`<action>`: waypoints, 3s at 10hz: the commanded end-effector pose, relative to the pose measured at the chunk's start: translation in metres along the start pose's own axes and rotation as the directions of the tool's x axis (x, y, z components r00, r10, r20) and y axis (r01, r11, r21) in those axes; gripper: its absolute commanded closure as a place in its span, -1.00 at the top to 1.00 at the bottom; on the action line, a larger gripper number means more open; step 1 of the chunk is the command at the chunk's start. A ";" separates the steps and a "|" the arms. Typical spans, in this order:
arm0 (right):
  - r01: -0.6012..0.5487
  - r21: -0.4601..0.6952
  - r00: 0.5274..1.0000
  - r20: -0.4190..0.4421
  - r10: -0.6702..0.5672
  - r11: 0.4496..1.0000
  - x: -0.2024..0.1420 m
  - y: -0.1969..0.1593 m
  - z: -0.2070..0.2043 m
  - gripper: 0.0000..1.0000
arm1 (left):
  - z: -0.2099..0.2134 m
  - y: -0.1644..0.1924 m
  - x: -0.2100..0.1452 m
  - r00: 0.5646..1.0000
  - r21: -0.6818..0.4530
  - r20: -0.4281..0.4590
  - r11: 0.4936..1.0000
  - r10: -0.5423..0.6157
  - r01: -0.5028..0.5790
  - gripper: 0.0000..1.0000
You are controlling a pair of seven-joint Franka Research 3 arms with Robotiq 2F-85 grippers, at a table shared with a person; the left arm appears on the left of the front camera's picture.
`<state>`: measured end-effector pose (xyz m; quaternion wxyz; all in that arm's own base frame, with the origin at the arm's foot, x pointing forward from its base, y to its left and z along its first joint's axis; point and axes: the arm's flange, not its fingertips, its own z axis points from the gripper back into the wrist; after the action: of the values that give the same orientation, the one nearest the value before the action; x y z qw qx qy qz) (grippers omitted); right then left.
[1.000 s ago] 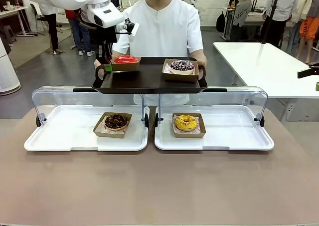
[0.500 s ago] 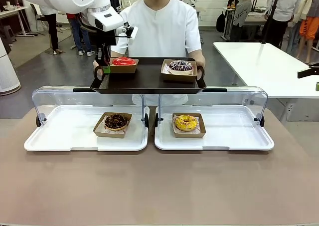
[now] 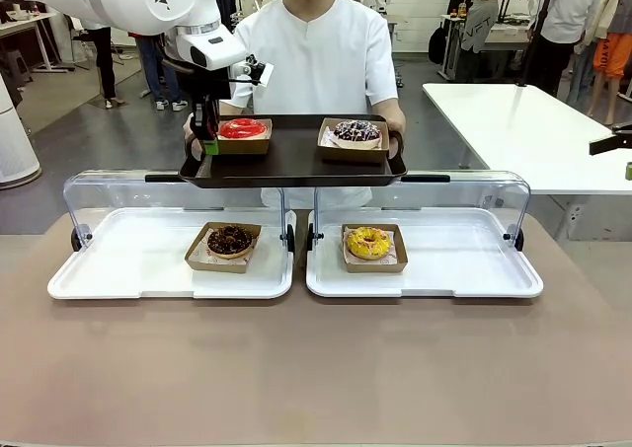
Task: Provide the desired donut to the person.
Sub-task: Place the picked Paper togo box onto the Handle tray extended by the person.
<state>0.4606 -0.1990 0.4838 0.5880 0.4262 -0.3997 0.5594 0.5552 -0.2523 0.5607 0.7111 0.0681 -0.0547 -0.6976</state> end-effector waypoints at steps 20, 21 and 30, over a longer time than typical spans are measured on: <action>-0.001 0.001 1.000 0.000 0.001 1.000 0.001 0.000 -0.001 1.00 | 0.040 -0.075 -0.101 0.966 -0.011 0.257 0.999 -0.031 0.035 1.00; -0.001 0.001 1.000 0.000 0.001 1.000 0.001 0.000 -0.001 1.00 | 0.039 -0.086 -0.125 0.956 0.007 0.294 1.000 -0.015 0.014 1.00; -0.001 0.001 1.000 0.000 0.001 1.000 0.001 0.000 -0.001 1.00 | 0.048 -0.118 -0.210 0.928 0.036 0.366 0.996 0.068 -0.088 1.00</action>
<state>0.4605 -0.1991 0.4836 0.5881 0.4263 -0.3997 0.5591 0.4239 -0.0404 0.5902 0.7152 -0.0503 -0.2098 -0.6648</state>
